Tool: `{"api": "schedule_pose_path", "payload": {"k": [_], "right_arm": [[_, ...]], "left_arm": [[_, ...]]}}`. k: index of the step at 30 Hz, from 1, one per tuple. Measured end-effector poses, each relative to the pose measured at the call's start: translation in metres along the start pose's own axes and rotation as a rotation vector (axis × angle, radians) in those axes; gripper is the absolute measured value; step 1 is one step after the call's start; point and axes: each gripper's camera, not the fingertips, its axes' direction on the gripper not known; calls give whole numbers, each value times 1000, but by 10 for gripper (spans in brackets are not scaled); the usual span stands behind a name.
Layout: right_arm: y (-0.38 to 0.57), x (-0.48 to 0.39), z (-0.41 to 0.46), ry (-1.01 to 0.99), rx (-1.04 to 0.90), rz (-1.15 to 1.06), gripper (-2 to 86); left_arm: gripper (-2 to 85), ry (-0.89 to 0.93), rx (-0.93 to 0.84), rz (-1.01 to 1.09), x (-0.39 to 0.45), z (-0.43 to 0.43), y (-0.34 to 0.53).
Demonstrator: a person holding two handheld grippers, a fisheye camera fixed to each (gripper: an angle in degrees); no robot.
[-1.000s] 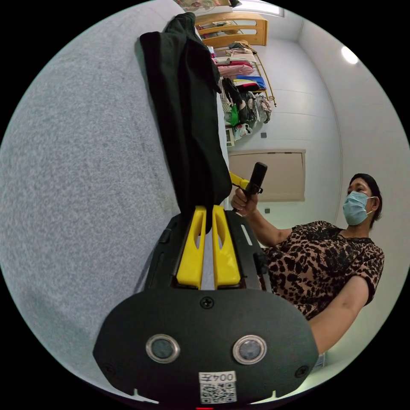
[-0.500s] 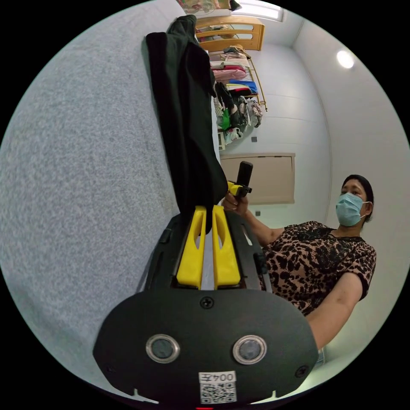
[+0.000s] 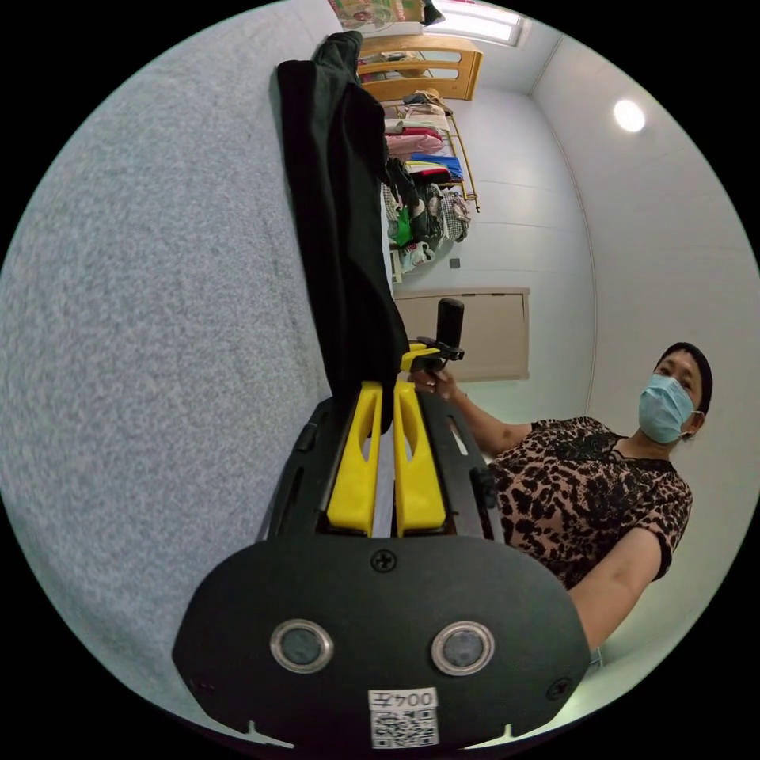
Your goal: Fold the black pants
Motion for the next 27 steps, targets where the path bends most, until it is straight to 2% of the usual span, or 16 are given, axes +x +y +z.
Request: {"api": "schedule_pose_path", "payload": {"k": [20,27], "right_arm": [[-9,-55,24,110,-36,65,48],[-24,-118,43,392,-166,-16,1]], "left_arm": [[31,30,-3,-6,-15,-11,3],[32,32,-3,-8,-17,-14,4]]}}
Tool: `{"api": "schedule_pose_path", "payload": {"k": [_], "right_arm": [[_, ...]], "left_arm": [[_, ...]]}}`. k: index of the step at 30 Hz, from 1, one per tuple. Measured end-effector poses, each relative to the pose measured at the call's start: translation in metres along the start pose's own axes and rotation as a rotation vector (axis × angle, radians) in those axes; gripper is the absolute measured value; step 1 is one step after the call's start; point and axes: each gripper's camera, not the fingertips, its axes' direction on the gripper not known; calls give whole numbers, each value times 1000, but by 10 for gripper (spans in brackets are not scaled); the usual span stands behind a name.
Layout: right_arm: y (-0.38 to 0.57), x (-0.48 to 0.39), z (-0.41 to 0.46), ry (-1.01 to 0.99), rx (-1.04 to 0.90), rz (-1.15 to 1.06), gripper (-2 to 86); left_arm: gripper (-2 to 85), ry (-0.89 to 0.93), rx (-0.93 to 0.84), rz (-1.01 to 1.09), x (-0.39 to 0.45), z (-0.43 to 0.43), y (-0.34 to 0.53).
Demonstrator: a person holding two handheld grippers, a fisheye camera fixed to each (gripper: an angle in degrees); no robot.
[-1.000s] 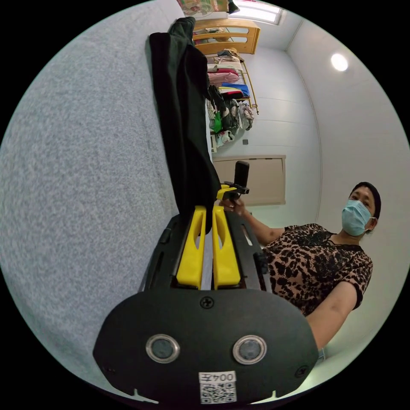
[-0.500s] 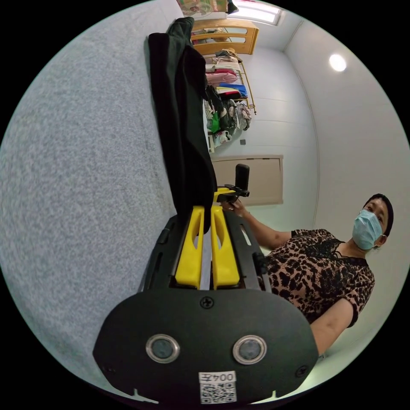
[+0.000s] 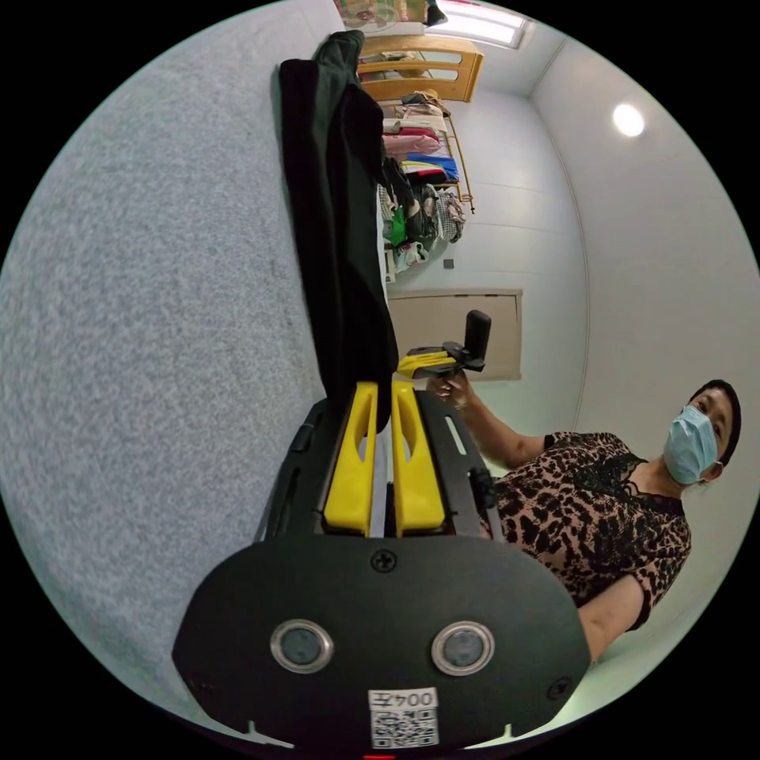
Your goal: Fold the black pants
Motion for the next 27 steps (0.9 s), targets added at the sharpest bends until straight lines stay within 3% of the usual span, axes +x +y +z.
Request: {"api": "schedule_pose_path", "payload": {"k": [5,16,21,27], "right_arm": [[-16,-38,10,129,-79,-44,-4],[-55,-71,9,26,41,-72,-7],[-86,-98,62,86,-137,-77,-7],[-80,-136,73,157,-147,-73,-7]], "left_arm": [[32,16,-5,-32,-2,-1,0],[30,-11,2,1,6,4,4],[27,-23,5,11,11,8,6],[24,-45,8,29,19,16,9]]}}
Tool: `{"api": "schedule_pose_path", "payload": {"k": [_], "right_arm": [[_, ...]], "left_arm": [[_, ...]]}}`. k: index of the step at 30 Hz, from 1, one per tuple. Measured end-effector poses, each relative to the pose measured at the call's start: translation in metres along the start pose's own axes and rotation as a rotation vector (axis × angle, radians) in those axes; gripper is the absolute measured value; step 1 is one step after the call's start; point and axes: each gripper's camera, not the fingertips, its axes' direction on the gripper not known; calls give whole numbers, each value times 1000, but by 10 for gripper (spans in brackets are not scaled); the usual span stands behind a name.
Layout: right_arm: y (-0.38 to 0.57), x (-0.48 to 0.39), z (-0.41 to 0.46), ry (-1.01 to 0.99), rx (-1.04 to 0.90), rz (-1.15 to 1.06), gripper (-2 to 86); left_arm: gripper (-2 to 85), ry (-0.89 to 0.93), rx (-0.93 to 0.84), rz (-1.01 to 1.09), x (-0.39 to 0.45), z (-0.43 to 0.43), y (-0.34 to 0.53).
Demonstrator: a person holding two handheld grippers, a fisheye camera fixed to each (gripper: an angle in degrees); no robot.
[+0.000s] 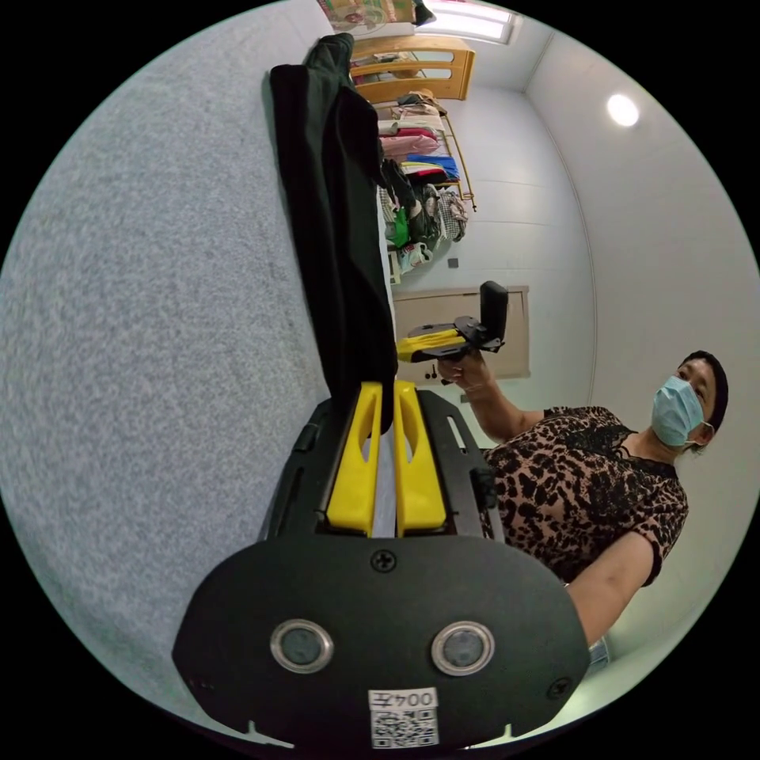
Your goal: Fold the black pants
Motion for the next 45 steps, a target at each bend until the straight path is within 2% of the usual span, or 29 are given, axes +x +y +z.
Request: {"api": "schedule_pose_path", "payload": {"k": [3,13,15,18,21,25,30,32,35,40,45], "right_arm": [[-15,-26,8,131,-34,14,-7],[-59,-102,49,366,-115,199,-7],[-68,-125,61,484,-124,286,-7],[-80,-158,83,705,-151,309,-8],[-85,-179,99,837,-146,340,-8],[-85,-190,103,856,-126,362,-8],[-82,-193,98,769,-106,400,-8],[-80,-193,95,732,-94,407,-8],[-74,-189,87,642,-73,430,-7],[-64,-180,76,522,-57,422,-7],[-50,-166,64,417,-51,402,-6]], "left_arm": [[23,-2,0,3,5,5,1],[25,-9,1,12,28,26,3],[26,-7,0,11,33,31,3],[27,-2,-2,4,41,41,3],[28,2,-2,-3,51,51,2],[29,12,-4,-10,65,68,2],[29,5,-7,-22,86,91,1],[29,-52,-16,-25,99,101,-1],[30,-255,-56,-4,138,121,-7],[32,-773,-210,74,229,191,-26],[34,-1087,-309,110,283,260,-33]]}}
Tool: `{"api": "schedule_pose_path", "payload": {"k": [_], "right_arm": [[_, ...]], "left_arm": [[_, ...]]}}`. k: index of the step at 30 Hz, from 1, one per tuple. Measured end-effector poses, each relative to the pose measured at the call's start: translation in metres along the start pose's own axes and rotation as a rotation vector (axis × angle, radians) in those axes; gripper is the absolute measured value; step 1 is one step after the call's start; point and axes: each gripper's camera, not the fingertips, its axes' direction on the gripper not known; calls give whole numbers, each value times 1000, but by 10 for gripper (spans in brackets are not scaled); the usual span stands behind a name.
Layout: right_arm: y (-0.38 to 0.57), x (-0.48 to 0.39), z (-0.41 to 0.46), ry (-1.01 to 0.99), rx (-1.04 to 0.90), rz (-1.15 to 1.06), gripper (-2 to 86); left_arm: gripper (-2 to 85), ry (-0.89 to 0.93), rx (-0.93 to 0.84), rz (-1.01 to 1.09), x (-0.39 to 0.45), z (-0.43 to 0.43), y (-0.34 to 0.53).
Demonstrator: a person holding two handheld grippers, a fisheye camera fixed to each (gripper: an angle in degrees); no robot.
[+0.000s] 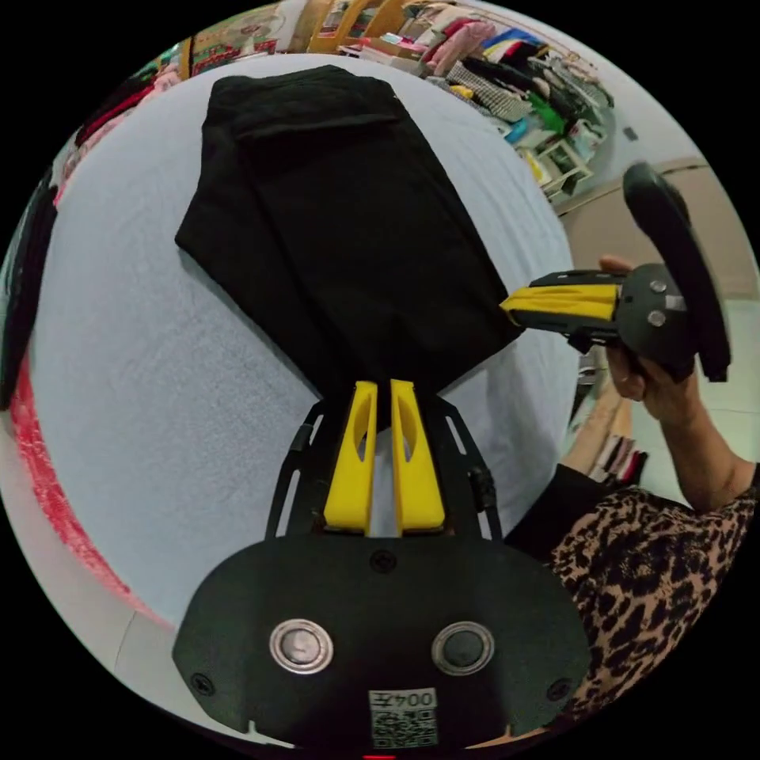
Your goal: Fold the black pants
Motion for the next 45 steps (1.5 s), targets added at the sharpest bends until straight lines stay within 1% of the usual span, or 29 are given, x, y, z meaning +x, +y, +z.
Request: {"api": "schedule_pose_path", "payload": {"k": [1,3,5,10,13,19,24,28,31,34,36,42,45], "right_arm": [[1,3,0,-16,3,2,-7],[3,13,1,-67,-9,-8,-7],[3,19,1,-85,-16,-22,-8],[3,30,-3,-73,-50,-46,-8],[7,37,-6,-60,-45,-62,-8],[12,62,-12,-78,-59,-54,-8],[13,80,-15,-59,-115,1,-8],[17,92,-18,-29,-122,23,-8],[25,107,-20,-32,-101,17,-8],[34,125,-23,-62,-66,-48,-8],[44,142,-26,-98,-22,-121,-8],[62,189,-29,-214,51,-161,-8],[74,203,-33,-194,109,-237,-8]], "left_arm": [[35,-73,-9,20,20,-3,-4],[36,-150,-24,26,44,-3,-10],[37,-173,-57,-10,56,5,-15],[38,-50,-84,-82,64,0,-26],[39,-50,-98,-70,76,-2,-31],[37,-49,-122,-117,94,-6,-38],[38,-17,-135,-132,99,-9,-39],[38,-24,-141,-138,106,-10,-39],[37,-35,-148,-152,109,-11,-38],[37,-35,-150,-176,110,-11,-35],[37,-31,-151,-185,109,-10,-33],[38,-6,-134,-212,101,-9,-20],[37,-28,-134,-217,101,-7,-14]]}}
